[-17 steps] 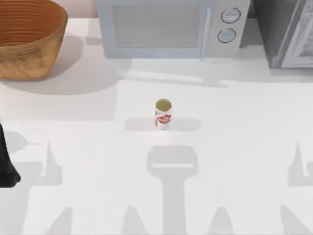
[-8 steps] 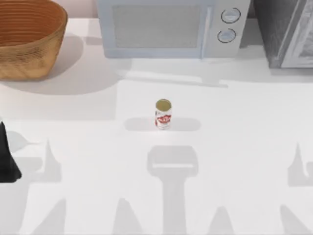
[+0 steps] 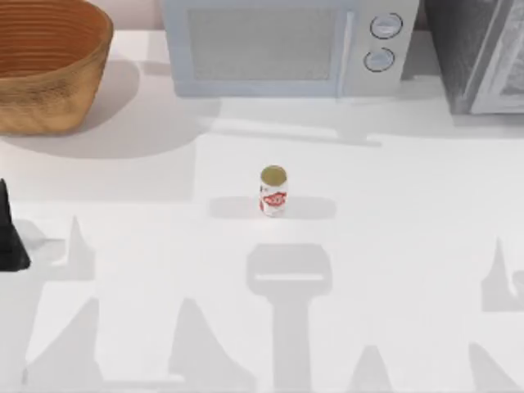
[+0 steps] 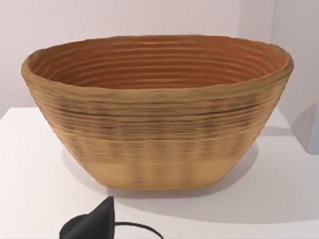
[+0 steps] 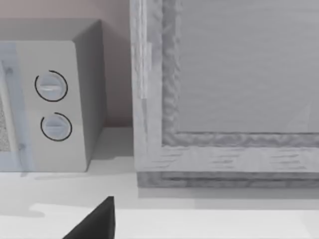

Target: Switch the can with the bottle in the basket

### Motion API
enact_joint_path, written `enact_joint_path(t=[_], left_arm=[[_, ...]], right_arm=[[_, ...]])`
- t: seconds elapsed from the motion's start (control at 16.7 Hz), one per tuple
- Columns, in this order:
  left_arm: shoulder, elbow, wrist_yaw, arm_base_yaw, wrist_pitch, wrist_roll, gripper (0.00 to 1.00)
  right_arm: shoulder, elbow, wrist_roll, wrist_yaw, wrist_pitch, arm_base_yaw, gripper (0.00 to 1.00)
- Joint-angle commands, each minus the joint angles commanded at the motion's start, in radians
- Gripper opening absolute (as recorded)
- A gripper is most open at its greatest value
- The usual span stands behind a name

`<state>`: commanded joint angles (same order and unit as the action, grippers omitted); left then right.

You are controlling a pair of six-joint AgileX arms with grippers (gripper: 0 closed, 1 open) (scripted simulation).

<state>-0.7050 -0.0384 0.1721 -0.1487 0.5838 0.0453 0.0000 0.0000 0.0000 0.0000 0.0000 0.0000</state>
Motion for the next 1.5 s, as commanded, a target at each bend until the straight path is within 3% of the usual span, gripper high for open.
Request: enact_joint_path(t=[0.9, 1.2, 1.5], left_arm=[[-1.094, -0.058, 0.255, -0.25, 0.915, 0.063, 1.0], [-1.307, -0.07, 0.304, -0.299, 1.093, 0.074, 1.0], [-1.374, -0.074, 0.321, -0.315, 1.15, 0.077, 1.0]], right_arm=[[0.0, 0.0, 0.0, 0.0, 0.0, 0.0, 1.0], [0.0, 0.0, 0.0, 0.0, 0.0, 0.0, 1.0], [0.0, 0.0, 0.0, 0.0, 0.0, 0.0, 1.0]])
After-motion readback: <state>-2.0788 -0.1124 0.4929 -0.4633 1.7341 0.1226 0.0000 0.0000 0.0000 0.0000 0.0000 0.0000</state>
